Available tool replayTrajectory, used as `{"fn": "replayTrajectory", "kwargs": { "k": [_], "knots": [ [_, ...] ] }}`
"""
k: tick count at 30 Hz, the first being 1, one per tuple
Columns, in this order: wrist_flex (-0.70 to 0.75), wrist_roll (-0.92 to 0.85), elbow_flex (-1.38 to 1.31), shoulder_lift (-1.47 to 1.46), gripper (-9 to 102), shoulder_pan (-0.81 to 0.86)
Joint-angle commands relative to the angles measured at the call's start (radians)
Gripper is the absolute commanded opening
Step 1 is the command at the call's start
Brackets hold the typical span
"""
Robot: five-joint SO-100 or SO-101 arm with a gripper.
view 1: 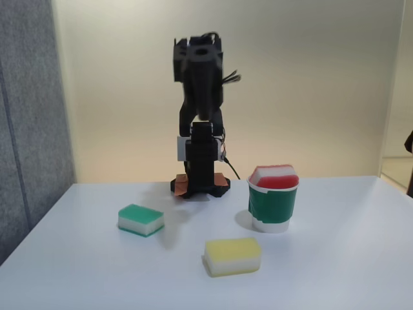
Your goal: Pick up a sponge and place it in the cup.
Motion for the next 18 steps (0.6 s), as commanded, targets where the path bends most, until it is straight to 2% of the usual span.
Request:
{"fn": "replayTrajectory", "kwargs": {
  "k": [1,12,18],
  "knots": [
    [-0.017,-0.008,0.074,0.124,0,0.023],
    [-0.008,0.072,0.356,0.491,0,0.026],
    [-0.008,0.077,0.454,0.598,0,0.021]
  ]
}}
